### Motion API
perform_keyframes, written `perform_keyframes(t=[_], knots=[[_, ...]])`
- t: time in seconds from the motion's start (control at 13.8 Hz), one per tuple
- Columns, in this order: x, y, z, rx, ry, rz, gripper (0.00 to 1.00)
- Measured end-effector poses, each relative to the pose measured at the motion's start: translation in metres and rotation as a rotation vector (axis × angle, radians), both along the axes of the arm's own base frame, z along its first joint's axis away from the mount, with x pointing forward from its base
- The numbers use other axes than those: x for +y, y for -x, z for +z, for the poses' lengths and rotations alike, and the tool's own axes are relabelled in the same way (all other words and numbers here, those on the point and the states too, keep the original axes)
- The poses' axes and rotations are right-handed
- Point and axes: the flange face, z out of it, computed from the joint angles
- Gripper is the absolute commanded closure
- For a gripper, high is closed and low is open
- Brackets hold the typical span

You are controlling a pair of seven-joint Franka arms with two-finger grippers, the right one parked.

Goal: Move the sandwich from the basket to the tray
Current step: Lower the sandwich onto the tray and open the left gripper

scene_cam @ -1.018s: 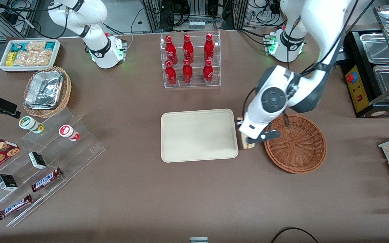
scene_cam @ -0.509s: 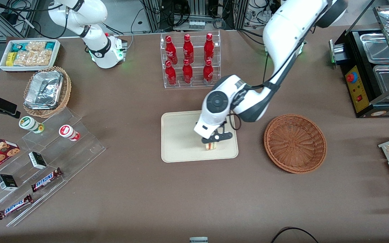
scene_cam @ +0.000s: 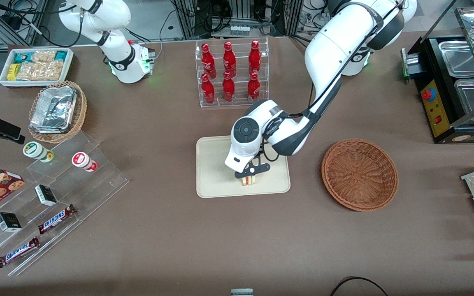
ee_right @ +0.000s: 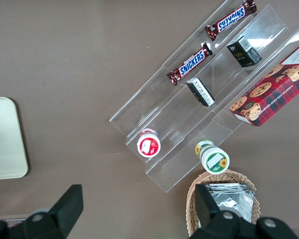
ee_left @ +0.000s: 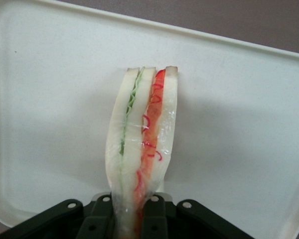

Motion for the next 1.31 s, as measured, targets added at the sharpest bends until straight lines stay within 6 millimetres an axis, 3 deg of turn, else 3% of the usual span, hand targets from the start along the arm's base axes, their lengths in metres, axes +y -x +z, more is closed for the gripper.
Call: perform_keyframes(t=[0.07, 0.15, 0.22, 0.29, 0.58, 0.95, 1.16, 1.31], knots=[[-0.002, 0.002, -0.003, 0.003, -0.002, 0.006, 1.0], [-0.004, 0.004, -0.005, 0.006, -0.004, 0.011, 0.83], [-0.006, 0.006, -0.007, 0.009, -0.006, 0.014, 0.07], [-0.007, 0.007, -0.009, 0.01, -0.007, 0.017, 0.0], [-0.01, -0.001, 0.003, -0.008, 0.01, 0.03, 0.0], [-0.008, -0.012, 0.071, -0.048, 0.011, 0.036, 0.0], [0.011, -0.02, 0.112, -0.062, -0.005, -0.021, 0.0], [0.047, -0.036, 0.129, -0.036, -0.043, -0.072, 0.0]])
